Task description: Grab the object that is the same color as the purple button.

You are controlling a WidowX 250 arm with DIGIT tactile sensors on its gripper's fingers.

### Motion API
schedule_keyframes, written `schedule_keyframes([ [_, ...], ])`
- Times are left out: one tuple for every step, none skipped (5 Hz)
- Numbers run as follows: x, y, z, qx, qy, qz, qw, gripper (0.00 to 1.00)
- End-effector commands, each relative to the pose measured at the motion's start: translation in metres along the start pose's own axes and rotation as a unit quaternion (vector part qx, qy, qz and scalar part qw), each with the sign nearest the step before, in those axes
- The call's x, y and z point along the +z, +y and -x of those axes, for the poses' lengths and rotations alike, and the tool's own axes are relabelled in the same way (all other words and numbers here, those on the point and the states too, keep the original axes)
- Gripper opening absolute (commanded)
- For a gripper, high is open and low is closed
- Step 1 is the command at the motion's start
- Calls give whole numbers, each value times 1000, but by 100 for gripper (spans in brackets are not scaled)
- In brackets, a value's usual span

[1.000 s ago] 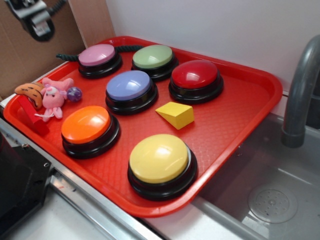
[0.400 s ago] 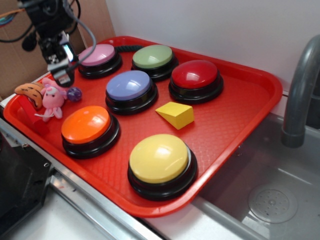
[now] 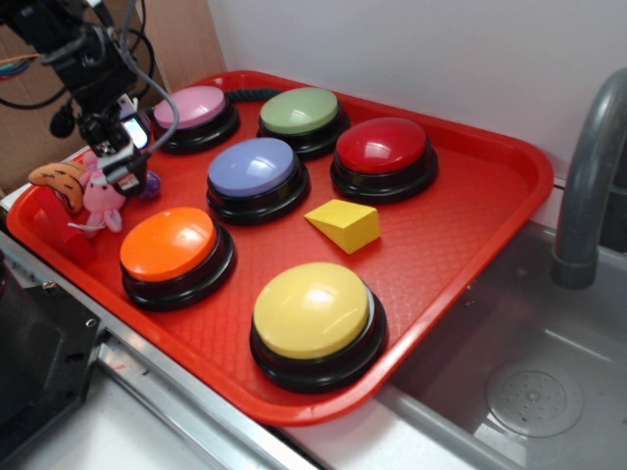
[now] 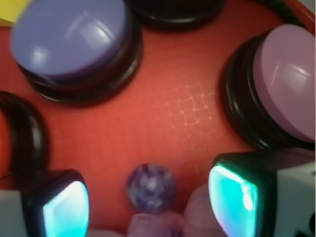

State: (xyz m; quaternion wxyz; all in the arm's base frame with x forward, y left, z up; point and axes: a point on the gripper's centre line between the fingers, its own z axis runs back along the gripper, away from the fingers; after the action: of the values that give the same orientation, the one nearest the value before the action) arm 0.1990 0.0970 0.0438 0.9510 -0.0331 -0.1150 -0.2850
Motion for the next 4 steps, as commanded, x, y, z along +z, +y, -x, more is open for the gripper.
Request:
schedule_keyframes([
  [-18,2,-8,-35,7,-21,999,100],
  [-21,-3,-13,-42,23,-27,998,0],
  [-23,-4,-13,-38,28,-25,999,0],
  [-22,-2,-11,-30,31,-26,999,0],
])
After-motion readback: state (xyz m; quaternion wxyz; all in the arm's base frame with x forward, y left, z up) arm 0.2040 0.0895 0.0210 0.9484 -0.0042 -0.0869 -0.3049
